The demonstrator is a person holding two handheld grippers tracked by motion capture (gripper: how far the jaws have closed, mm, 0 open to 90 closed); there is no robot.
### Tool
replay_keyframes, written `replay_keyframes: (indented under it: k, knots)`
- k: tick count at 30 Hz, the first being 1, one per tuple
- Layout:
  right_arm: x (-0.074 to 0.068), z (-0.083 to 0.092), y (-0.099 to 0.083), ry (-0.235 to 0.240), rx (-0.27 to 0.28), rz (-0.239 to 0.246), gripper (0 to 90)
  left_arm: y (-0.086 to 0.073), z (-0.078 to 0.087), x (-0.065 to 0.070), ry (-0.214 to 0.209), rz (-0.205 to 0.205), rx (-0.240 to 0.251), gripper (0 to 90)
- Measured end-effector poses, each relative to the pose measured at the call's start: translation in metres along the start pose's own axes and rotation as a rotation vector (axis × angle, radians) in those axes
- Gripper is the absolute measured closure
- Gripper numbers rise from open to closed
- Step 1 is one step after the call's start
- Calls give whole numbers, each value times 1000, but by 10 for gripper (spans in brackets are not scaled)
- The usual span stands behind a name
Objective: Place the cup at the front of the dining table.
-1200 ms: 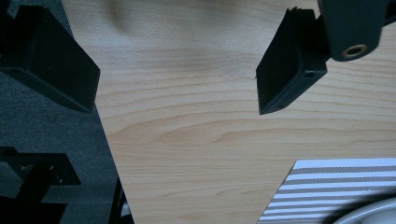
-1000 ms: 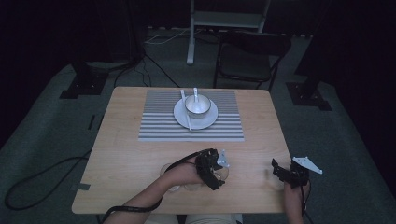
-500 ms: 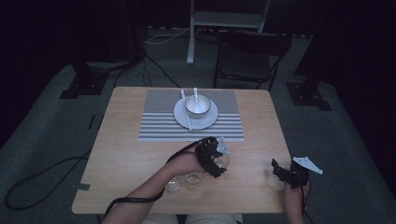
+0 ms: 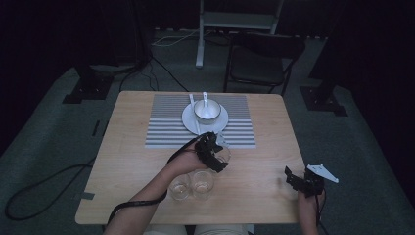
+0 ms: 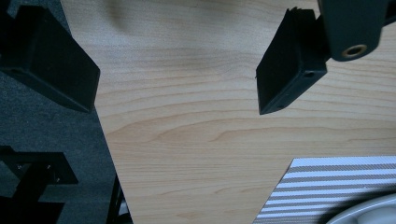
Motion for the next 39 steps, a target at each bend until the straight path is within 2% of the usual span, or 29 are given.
replay_keyframes:
  k: [5,8,10,16,21,26,28,30,34,39]
  knots:
    - [0,0,0,-1,-2,3,131,-14,8,-16,25,43,-3,185]
    - [0,0,0,-3,-4,1,131,-25,14,-27,39,51,-13,185]
    - [0,0,0,-4,-4,0,131,-33,19,-36,50,74,-16,185]
    - [0,-1,0,-7,-8,-2,131,-59,36,-61,102,124,-32,185]
    - [0,-1,-1,-11,-12,0,131,-80,48,-77,147,145,-62,185]
    - [0,-1,-1,-14,-15,0,131,-97,58,-91,162,194,-63,185]
    - [0,-1,-1,-15,-16,0,131,-102,62,-96,156,219,-57,185]
    - [0,-2,-1,-16,-17,0,131,-108,64,-101,184,228,-60,185]
    - [0,-2,-1,-17,-17,0,131,-115,66,-110,210,261,-65,185]
    - [0,-2,-1,-17,-18,0,131,-118,65,-124,259,303,-62,185]
Point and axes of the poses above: each handheld gripper's, and its own axes: z roughly backward along the jaws, y roughly out of its top, x roughly to its right, the point moved 9 cm from there along -z, roughly forward along the jaws, and after that the axes turned 8 degrees about y, right-handed, at the moved point
